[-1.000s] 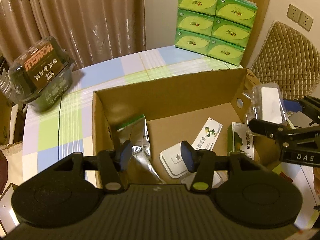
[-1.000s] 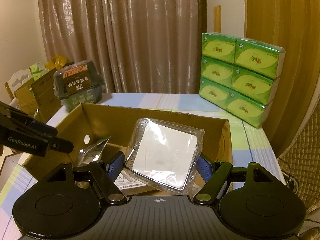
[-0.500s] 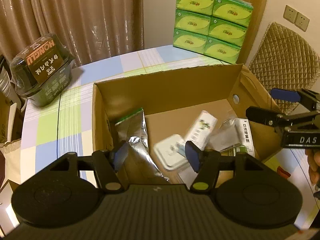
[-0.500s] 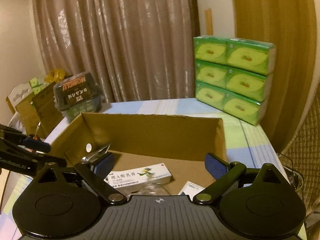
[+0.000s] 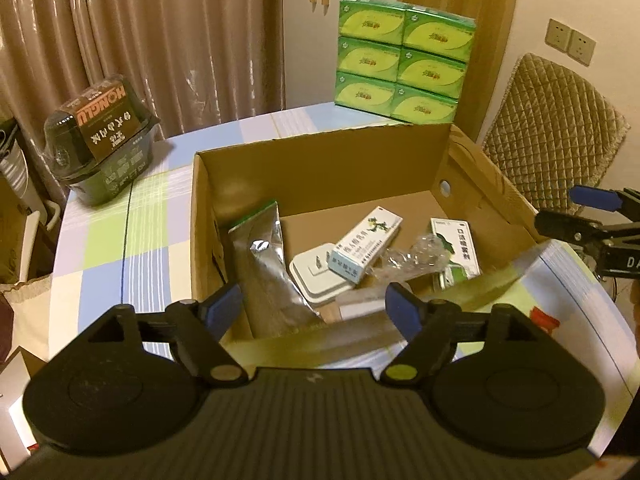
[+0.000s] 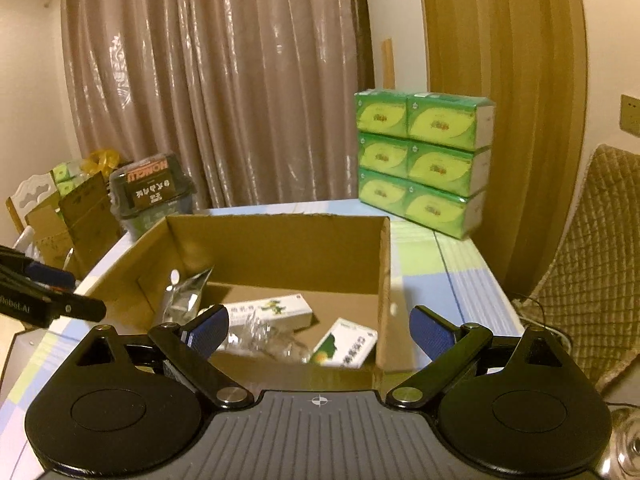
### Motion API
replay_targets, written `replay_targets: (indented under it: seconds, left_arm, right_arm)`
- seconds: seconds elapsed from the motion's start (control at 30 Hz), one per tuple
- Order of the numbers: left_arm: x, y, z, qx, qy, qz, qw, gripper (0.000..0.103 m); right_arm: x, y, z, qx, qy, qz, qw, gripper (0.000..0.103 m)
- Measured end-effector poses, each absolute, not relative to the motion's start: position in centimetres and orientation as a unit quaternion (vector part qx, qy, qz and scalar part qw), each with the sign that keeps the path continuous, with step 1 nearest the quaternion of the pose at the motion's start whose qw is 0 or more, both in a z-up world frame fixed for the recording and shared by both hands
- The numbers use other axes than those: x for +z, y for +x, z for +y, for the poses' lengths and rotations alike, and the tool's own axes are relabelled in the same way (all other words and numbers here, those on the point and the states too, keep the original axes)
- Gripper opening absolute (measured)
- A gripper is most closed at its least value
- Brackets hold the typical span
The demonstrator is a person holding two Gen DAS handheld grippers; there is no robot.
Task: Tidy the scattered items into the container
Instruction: 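Move both tools back toward the items left on the table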
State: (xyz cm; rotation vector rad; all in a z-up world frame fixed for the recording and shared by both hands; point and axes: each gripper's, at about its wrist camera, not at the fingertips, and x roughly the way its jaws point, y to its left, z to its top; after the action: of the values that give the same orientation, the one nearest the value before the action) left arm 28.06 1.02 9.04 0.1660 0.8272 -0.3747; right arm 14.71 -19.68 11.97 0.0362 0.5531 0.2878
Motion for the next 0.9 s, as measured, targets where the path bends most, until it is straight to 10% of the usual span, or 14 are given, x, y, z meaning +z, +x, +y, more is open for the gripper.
replay_targets:
  seconds: [0.9]
  left_arm:
    - [6.1, 14.7, 7.3, -0.124, 0.077, 0.429, 0.891, 0.101]
  right_arm:
    - [6.8, 1.2, -23.7, 0.115, 0.018, 0.375, 0.92, 0.096]
